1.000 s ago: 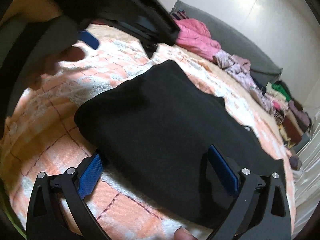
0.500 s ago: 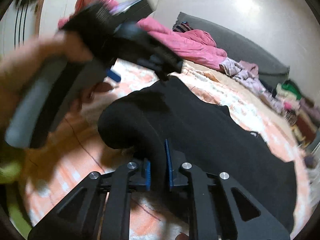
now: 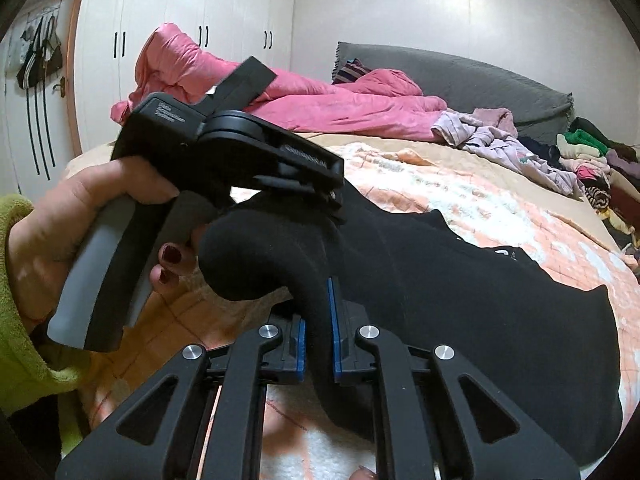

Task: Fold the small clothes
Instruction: 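Close both tools on the side edge of the black shirt, then lift the grasped edge with both tools and fold it over the shirt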

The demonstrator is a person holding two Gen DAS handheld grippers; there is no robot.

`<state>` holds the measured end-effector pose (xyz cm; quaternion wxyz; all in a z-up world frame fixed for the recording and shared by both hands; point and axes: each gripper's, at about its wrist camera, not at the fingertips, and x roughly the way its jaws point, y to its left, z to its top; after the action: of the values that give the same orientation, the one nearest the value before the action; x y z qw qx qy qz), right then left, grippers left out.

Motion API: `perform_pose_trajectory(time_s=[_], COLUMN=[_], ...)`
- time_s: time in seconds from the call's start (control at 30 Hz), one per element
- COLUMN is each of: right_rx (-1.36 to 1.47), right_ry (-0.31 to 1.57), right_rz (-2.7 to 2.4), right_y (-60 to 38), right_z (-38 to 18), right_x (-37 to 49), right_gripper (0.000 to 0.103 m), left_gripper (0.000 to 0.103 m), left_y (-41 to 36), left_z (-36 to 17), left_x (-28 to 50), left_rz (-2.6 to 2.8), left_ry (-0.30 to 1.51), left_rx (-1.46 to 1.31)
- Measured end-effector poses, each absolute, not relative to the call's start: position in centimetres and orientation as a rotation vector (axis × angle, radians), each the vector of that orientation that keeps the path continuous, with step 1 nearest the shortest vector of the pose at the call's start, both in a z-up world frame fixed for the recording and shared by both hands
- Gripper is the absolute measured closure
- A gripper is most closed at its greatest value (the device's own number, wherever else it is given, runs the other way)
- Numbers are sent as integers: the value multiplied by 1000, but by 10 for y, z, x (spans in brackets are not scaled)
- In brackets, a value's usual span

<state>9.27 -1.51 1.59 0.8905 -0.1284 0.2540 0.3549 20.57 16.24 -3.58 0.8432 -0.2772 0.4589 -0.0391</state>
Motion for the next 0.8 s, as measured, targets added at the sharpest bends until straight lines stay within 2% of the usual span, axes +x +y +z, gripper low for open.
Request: perform_pose_trajectory(time_s=[0.07, 0.13, 0.27, 0.8], right_rx=[-272, -273, -276, -147], right_ry=[524, 526, 515, 426], right_rz=[731, 727, 715, 635], right_y=[-15, -15, -18, -78], right_z=[15, 14, 16, 45], right_x=[90, 90, 88, 78], right_gripper=[96, 96, 96, 97], left_gripper=[66, 75, 84, 88], left_y=[157, 151, 141, 75], left_z=[-38, -37, -26, 50], left_x=[207, 207, 206, 194], left_rz=[-100, -104, -85, -88], left_ry=[982, 989, 969, 853], left_rx=[-589, -579, -527, -365])
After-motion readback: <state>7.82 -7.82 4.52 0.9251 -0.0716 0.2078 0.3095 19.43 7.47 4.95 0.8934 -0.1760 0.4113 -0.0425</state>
